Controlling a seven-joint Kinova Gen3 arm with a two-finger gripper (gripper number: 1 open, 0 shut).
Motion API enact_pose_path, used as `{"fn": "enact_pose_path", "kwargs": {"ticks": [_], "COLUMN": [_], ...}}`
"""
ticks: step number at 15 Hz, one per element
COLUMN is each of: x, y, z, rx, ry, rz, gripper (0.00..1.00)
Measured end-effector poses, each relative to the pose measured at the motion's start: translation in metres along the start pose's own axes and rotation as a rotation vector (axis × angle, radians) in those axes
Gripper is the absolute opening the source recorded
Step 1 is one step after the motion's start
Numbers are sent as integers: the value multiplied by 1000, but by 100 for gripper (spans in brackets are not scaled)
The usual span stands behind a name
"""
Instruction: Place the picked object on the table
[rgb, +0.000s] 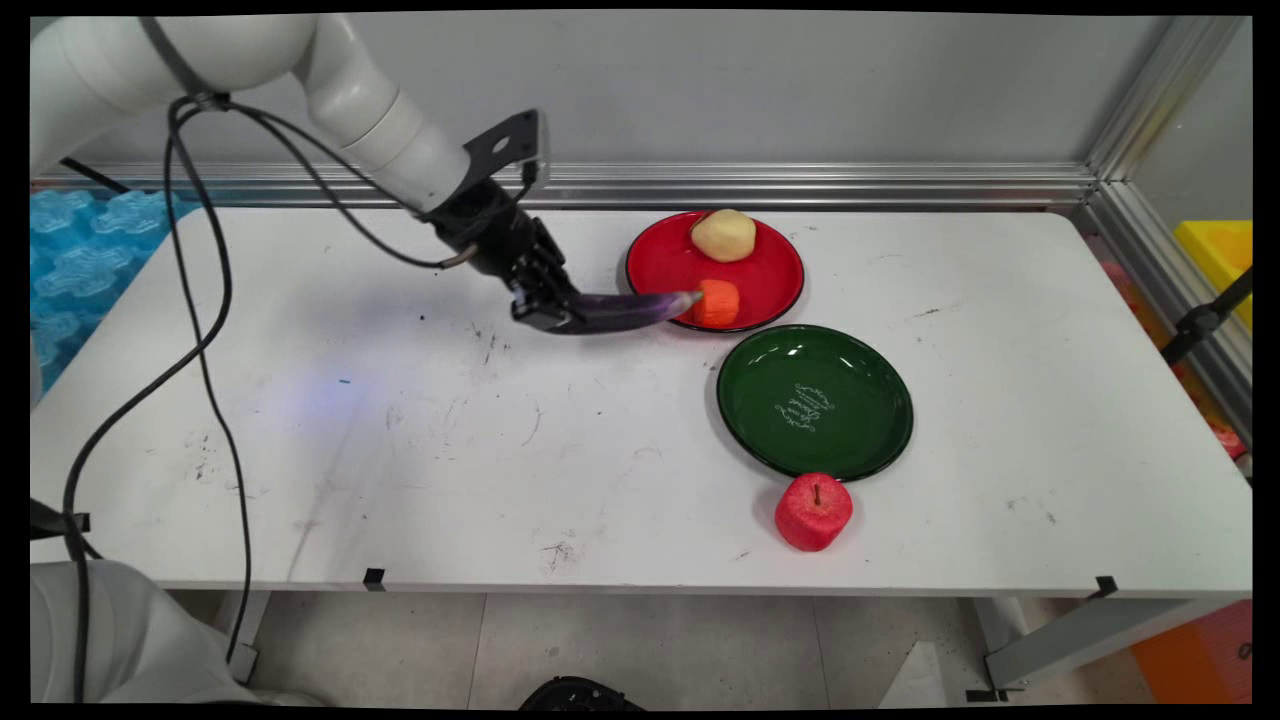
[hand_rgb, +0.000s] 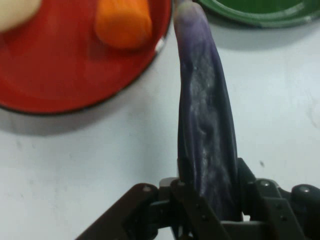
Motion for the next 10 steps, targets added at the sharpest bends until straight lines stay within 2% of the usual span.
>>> {"fn": "enact_pose_path", "kwargs": {"ticks": [5, 10], "x": [-14, -18], "y": [8, 4], "z": [3, 14], "rx": [-22, -28], "ry": [-21, -21], "rz": [46, 109], "gripper": [0, 0]}}
